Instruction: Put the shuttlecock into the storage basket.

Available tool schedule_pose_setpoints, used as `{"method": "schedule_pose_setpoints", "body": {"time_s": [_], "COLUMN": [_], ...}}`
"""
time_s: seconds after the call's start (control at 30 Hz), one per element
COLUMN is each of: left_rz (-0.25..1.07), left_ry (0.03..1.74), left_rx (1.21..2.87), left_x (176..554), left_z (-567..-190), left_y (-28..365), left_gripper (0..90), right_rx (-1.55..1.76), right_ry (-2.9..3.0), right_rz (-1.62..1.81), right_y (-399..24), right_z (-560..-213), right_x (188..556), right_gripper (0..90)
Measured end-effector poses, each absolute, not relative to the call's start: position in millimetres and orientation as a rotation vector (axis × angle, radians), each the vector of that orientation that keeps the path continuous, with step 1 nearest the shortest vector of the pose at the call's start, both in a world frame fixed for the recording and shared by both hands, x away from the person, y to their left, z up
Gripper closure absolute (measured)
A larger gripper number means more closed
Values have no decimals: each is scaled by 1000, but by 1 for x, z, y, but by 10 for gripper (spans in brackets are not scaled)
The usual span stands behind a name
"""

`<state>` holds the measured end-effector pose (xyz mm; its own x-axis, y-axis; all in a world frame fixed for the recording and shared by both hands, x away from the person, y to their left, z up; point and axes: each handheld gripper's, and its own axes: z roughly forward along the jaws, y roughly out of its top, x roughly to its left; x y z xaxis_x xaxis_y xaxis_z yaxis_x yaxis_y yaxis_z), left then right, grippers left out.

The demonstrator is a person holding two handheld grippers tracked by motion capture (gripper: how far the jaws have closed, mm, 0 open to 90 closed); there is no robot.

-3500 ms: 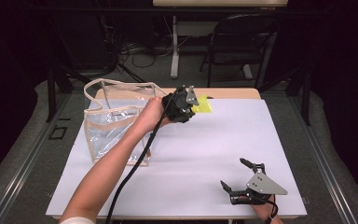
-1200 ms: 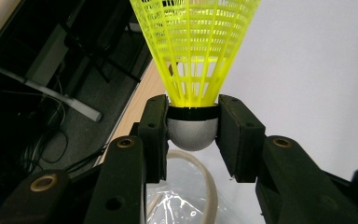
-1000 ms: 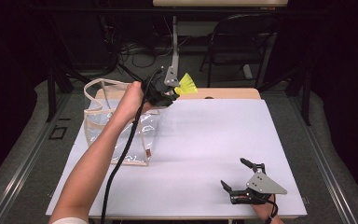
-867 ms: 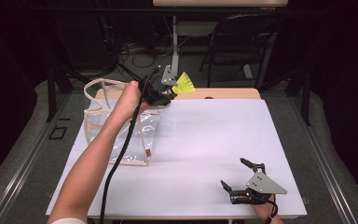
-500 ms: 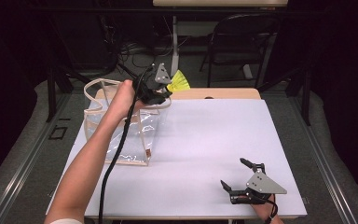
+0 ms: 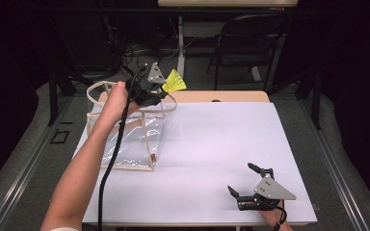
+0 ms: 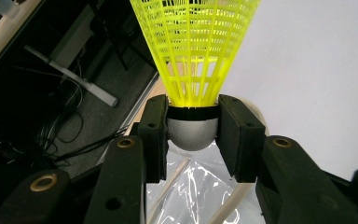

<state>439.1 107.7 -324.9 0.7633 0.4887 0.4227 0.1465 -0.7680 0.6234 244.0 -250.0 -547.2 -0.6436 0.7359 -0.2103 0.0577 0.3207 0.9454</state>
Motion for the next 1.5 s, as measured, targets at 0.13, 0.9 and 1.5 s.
{"method": "schedule_pose_setpoints", "body": {"time_s": [0.13,0.9,1.5], "left_rz": [787,814,826], "left_ry": [492,570,625], "left_rx": [2374,2337,2323], "left_x": [439,439,437], "left_z": [-324,-318,-318], "left_y": [114,144,164], "left_gripper": [645,645,645], "right_rx": [699,700,700], "right_ry": [1947,1946,1946], "right_rz": [1358,1356,1353], "right_y": [-250,-251,-250], "right_z": [-547,-547,-547], "right_x": [244,244,244], "right_gripper": [24,24,24]}}
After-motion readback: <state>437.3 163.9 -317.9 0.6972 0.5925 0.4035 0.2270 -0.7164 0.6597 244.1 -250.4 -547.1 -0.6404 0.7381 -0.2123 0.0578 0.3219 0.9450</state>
